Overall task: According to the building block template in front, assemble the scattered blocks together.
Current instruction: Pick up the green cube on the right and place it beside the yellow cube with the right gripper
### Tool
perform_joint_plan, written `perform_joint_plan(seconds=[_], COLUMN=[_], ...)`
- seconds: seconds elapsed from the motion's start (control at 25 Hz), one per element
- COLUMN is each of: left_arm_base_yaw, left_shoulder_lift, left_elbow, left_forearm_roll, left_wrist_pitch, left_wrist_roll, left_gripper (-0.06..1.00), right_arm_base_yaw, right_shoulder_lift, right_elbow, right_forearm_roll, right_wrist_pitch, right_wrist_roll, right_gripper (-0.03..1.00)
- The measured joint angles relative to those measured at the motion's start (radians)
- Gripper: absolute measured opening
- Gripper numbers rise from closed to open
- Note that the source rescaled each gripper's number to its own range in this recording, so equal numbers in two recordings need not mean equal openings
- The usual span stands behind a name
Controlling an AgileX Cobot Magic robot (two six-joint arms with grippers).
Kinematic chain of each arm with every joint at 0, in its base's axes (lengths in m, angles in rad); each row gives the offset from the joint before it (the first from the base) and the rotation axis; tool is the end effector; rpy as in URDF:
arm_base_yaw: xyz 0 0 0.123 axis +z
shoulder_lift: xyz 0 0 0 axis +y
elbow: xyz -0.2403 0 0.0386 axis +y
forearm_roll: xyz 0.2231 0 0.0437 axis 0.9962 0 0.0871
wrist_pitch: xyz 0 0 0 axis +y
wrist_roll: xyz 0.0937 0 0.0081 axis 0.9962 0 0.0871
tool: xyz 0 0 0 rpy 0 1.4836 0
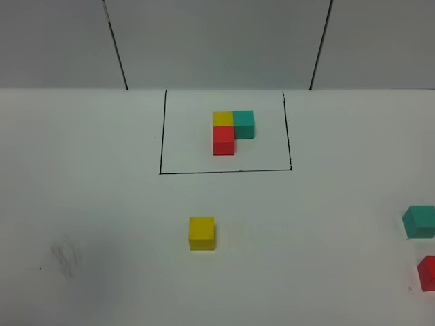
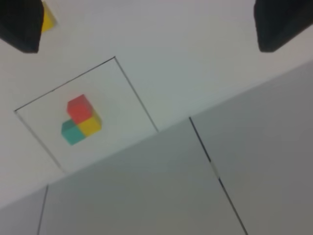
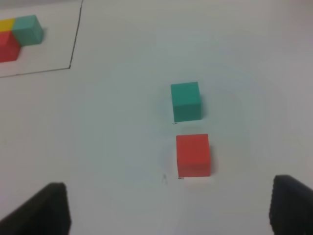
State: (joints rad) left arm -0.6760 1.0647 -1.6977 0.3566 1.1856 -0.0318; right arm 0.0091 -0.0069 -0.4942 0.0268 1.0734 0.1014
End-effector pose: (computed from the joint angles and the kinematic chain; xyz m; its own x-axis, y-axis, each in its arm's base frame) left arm 0.1374 -0.0712 0.4809 -0.2930 0.3648 -0.8838 0.3976 0.8871 0.2344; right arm 0.0172 0.0024 0.2615 -0.4665 0.1097 -0.8777 0.0234 0.9935 0.1117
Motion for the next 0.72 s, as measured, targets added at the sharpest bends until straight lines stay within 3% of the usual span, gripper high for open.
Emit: perform_joint_plan(seconds=[0.12,0.32,0.48,0.6,0.72], left_arm_base_yaw=[0.0,0.0,0.008,0.061,0.164], left_shoulder_lift=[-0.136,-0.329,-0.434,-0.502,-0.562], left_elbow=[0.0,0.015,0.095,0.201,0.296], left_forearm_roll=[-0.086,-0.294,-0.425,-0.464,-0.516], left_wrist_pitch=[0.001,0.001,0.001,0.001,0.001], left_wrist_roll=[0.049,0.215,0.269,0.331,0.427], left_gripper=[0.86,0.83,0.79,0.77,0.76], right_arm_base_yaw=[0.0,0.0,0.0,0.0,0.0], right_shoulder_lift=[0.0,0.0,0.0,0.0,0.0], right_elbow=[0.0,0.0,0.0,0.0,0.0], right_forearm_roll=[0.0,0.0,0.0,0.0,0.0], right_wrist_pitch=[0.0,0.0,0.0,0.0,0.0], right_wrist_roll=[0.0,0.0,0.0,0.0,0.0], right_gripper=[0.76,0.76,0.76,0.76,0.76])
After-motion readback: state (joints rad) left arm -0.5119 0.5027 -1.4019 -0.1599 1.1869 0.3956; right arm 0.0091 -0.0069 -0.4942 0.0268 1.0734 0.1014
